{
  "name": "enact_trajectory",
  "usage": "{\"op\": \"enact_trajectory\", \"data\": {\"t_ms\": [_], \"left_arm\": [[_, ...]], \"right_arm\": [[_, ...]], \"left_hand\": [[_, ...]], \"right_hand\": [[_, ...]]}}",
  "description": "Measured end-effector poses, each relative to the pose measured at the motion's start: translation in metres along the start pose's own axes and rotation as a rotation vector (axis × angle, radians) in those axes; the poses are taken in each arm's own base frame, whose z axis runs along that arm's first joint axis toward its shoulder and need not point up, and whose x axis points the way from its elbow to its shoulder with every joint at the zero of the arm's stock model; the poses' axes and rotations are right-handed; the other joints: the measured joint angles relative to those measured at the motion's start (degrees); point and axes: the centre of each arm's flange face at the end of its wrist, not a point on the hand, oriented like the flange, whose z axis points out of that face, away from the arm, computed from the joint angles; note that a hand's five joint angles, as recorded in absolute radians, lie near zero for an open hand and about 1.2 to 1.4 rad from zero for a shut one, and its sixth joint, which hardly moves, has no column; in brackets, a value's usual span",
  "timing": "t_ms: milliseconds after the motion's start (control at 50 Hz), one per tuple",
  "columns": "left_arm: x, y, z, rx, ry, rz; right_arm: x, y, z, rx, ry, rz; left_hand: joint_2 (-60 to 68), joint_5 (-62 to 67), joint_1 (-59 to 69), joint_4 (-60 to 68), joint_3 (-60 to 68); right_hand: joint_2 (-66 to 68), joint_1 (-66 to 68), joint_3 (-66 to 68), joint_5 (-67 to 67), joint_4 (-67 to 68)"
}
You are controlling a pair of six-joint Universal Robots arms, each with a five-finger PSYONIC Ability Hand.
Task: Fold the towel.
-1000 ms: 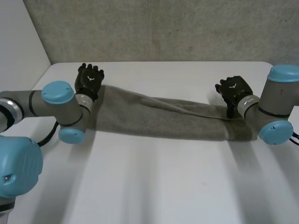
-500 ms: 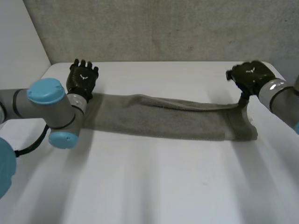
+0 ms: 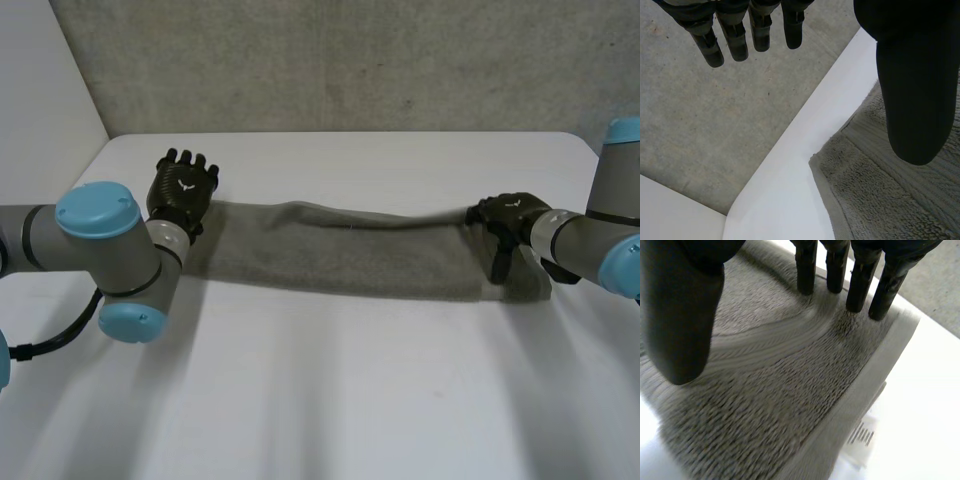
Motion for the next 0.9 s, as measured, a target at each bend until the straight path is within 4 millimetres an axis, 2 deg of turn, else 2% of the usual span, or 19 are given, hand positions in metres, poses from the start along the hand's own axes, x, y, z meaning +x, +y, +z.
{"op": "enact_trajectory", "data": {"t_ms": [80, 160, 300, 400, 600, 760, 820, 860, 900], "left_arm": [[0.001, 0.001, -0.001, -0.002, 0.003, 0.000], [0.002, 0.001, -0.002, -0.006, 0.006, 0.000], [0.000, -0.002, -0.008, -0.007, 0.008, 0.000], [-0.003, -0.005, -0.011, -0.003, 0.005, -0.001], [-0.005, -0.008, -0.016, -0.005, 0.006, -0.016], [-0.007, -0.010, -0.018, -0.002, 0.004, -0.063], [-0.008, -0.011, -0.018, 0.000, 0.003, -0.071], [-0.008, -0.012, -0.018, 0.000, 0.003, -0.075], [-0.008, -0.012, -0.019, 0.000, 0.003, -0.076]], "right_arm": [[0.001, -0.005, 0.004, 0.031, 0.008, 0.028], [-0.002, -0.007, 0.000, 0.040, 0.004, 0.049], [-0.006, -0.011, -0.029, 0.051, 0.007, 0.043], [-0.010, 0.003, -0.043, 0.034, 0.021, 0.017], [-0.019, 0.040, -0.049, -0.025, 0.023, -0.031], [-0.017, 0.049, -0.040, -0.008, 0.077, -0.082], [-0.016, 0.052, -0.037, -0.011, 0.100, -0.104], [-0.015, 0.055, -0.033, -0.017, 0.122, -0.128], [-0.013, 0.057, -0.030, -0.023, 0.139, -0.144]], "left_hand": [[0.0, 0.0, 0.0, 0.0, 0.0], [0.0, 0.0, 0.0, 0.0, 0.0], [0.0, 0.0, 0.0, 0.0, 0.0], [0.0, 0.0, 0.0, 0.0, 0.0], [0.0, 0.0, 0.0, 0.0, 0.0], [0.0, 0.0, 0.0, 0.0, 0.0], [0.0, 0.0, 0.0, 0.0, 0.0], [-0.1, 0.0, 0.0, 0.0, 0.0], [0.0, 0.0, 0.0, 0.0, 0.0]], "right_hand": [[-1.7, -2.8, -1.8, -0.6, -1.0], [-1.7, -2.9, -1.8, -0.6, -1.0], [-1.7, -2.9, -1.8, -0.6, -1.0], [-1.0, -1.3, -0.9, 0.3, -0.4], [9.6, 8.6, 10.1, 11.7, 9.8], [21.5, 20.8, 21.7, 22.7, 21.2], [32.5, 31.6, 32.4, 33.8, 32.1], [49.0, 47.5, 48.0, 49.6, 47.8], [57.6, 55.4, 56.2, 59.0, 57.2]]}}
